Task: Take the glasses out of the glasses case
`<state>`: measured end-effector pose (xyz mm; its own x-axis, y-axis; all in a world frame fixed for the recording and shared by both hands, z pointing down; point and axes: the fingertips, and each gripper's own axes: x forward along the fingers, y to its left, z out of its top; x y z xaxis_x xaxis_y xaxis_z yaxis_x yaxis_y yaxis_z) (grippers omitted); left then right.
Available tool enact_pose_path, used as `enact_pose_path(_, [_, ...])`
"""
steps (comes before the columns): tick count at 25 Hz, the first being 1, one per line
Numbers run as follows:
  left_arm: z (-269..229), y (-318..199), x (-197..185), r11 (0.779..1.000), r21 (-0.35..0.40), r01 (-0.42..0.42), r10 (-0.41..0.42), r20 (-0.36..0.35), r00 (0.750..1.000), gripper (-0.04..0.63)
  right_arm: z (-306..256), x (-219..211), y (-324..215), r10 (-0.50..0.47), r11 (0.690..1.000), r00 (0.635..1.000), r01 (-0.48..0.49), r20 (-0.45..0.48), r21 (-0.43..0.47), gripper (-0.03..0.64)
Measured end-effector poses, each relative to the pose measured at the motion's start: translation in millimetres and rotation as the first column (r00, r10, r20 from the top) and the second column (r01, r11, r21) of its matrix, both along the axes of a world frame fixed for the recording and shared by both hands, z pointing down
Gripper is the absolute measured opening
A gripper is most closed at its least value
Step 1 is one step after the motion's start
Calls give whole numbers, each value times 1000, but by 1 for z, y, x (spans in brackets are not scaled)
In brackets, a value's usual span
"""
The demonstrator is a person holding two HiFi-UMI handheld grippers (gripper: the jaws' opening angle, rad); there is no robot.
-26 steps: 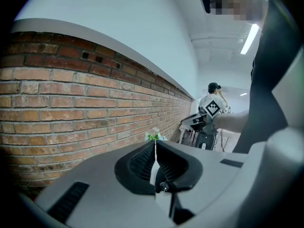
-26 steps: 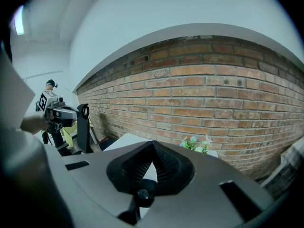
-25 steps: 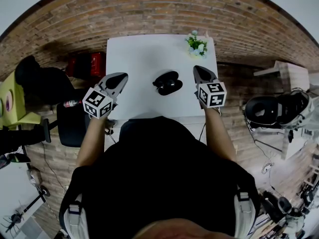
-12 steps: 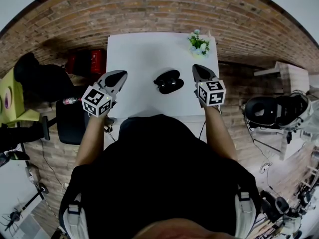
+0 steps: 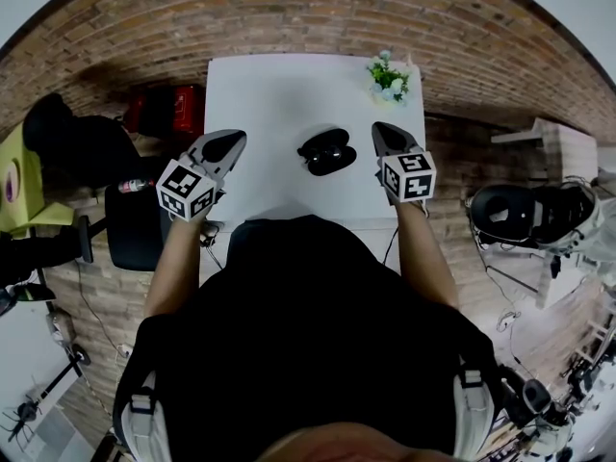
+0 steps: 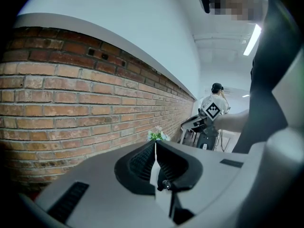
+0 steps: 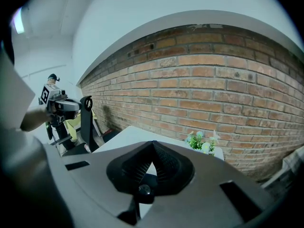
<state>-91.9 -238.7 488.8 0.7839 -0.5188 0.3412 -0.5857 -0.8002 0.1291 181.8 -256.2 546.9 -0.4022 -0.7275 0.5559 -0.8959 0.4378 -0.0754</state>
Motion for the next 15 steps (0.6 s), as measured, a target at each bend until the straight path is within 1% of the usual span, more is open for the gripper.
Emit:
enact_pose_path(8, [9,-2,-7,1000,-16,10,-10,3,1000,16,28,-11,5,-57,996,998,54,-36,-76,14])
enact_pose_path(15, [22,-7,-11,999,-39,21,-21,2,1000,15,62,-24,6,-125,983,988,111,-88,-147,15])
